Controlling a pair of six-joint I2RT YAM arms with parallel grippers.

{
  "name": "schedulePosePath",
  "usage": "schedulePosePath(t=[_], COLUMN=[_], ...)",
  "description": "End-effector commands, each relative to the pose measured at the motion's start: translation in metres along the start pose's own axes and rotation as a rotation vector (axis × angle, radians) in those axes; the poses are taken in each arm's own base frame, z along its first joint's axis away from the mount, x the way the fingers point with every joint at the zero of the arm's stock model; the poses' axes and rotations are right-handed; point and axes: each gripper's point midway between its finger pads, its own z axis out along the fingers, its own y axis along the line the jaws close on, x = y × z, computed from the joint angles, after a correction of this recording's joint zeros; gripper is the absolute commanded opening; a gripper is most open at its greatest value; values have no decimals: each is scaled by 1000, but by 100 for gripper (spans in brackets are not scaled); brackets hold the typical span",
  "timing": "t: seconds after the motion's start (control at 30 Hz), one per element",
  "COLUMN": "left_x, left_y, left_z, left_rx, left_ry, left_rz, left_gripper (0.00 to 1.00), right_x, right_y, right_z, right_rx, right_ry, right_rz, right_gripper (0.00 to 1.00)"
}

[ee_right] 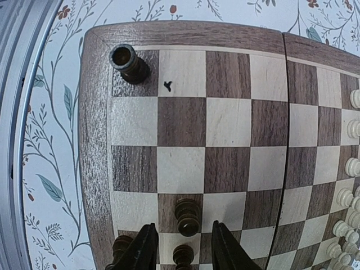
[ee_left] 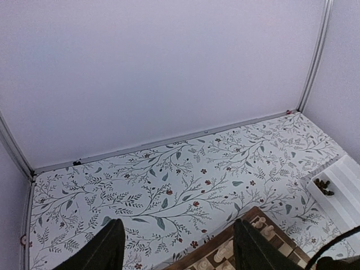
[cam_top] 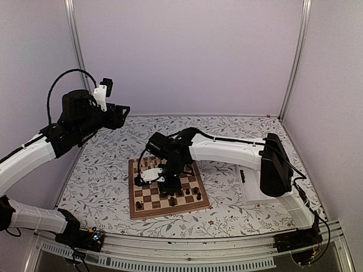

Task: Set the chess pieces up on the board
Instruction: Place the chess piece on the chessboard.

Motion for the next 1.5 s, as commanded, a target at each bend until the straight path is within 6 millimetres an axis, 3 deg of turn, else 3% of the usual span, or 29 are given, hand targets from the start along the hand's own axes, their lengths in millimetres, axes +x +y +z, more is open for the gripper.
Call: schedulePosePath(t=[0.0, 0.43, 0.87, 1.1, 1.3, 1.47], left_x=[-1, -1, 0, 0, 1, 3], left_y=[2, -2, -2, -3, -2, -2], left_z=[3, 3, 4, 4, 5, 7], left_rx=[5, 28, 30, 33, 33, 30], left_ry=[0, 4, 8, 8, 12, 18], left_rz=[-4, -5, -5, -7, -7, -8], left_gripper=[67, 67, 67, 67, 67, 67], right_x=[-8, -3, 0, 1, 4, -4], right_y=[2, 6, 7, 9, 8, 3], right_z=[3, 9, 13, 7, 5, -5], right_rx=[-17, -40, -49, -48, -34, -5], right_ry=[-17, -2, 11, 15, 25, 1], right_rz=[0, -2, -4, -4, -6, -10], right_gripper=[37, 33, 13, 9, 10, 28])
